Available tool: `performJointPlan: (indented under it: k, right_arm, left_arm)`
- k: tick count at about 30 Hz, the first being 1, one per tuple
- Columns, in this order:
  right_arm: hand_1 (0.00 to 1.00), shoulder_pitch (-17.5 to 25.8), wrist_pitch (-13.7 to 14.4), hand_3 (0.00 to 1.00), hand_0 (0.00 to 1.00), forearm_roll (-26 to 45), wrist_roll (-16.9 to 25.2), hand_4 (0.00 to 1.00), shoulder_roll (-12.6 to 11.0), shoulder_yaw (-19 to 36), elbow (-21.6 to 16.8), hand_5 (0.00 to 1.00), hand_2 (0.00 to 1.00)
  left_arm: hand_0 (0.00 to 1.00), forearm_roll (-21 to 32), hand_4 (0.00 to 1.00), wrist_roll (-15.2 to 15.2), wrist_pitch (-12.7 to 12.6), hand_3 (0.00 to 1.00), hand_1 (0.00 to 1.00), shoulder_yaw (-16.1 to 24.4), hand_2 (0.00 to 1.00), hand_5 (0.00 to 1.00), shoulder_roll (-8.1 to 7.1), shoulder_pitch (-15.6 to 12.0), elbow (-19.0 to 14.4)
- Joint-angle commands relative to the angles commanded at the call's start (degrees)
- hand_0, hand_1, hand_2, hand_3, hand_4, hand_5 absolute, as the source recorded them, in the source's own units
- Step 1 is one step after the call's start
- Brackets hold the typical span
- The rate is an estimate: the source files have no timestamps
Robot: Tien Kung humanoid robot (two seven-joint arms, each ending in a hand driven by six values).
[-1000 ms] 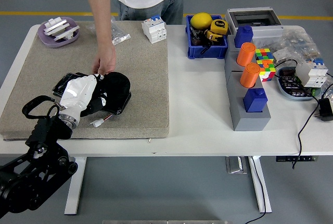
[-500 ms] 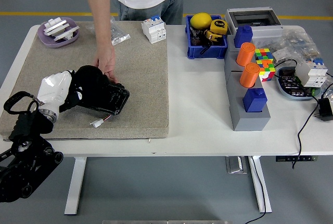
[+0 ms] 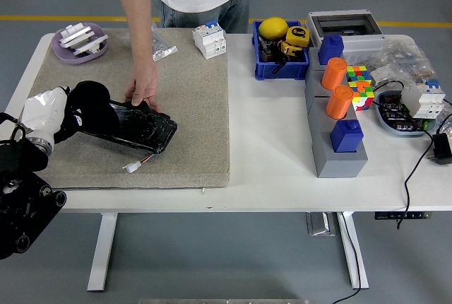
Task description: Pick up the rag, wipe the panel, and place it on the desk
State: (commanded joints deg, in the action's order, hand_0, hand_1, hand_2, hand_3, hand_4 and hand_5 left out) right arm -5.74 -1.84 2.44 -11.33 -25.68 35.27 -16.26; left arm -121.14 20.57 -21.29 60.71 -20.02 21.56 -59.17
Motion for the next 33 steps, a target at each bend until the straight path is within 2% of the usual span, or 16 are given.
performJointPlan:
  k: [10,15,26,33]
  right_arm:
    - [0.673,0.1,-0.1,0.589,0.788,0.0,0.0,0.998,0.1,0.0,-0.1,0.530,0.694]
    - [0.673,0.1,-0.1,0.590,0.788,-0.1,0.0,0.998,0.1,0.2,-0.1,0.530,0.694]
    - [0.673,0.0,-0.1,0.591,0.788,-0.2,0.1,0.998,0.0,0.5,0.0,0.530,0.694]
    - [0.673,0.1,-0.2,0.590,0.788,-0.2,0.2,0.998,0.1,0.5,0.1,0.530,0.694]
  left_arm:
    - [0.298,0.5,0.002,-0.3,-0.6,0.489,0.459,0.3,0.572,0.002,0.32,0.7,2.1]
    - [0.299,0.8,0.002,-0.2,-0.5,0.491,0.460,-0.7,0.572,0.002,0.82,0.2,1.7]
    - [0.301,0.0,0.002,1.0,-0.2,0.494,0.463,-5.2,0.573,0.002,2.06,-2.1,-6.4]
    - [0.301,-0.6,0.002,1.8,0.0,0.494,0.463,-8.5,0.573,0.002,2.19,-2.9,-12.4]
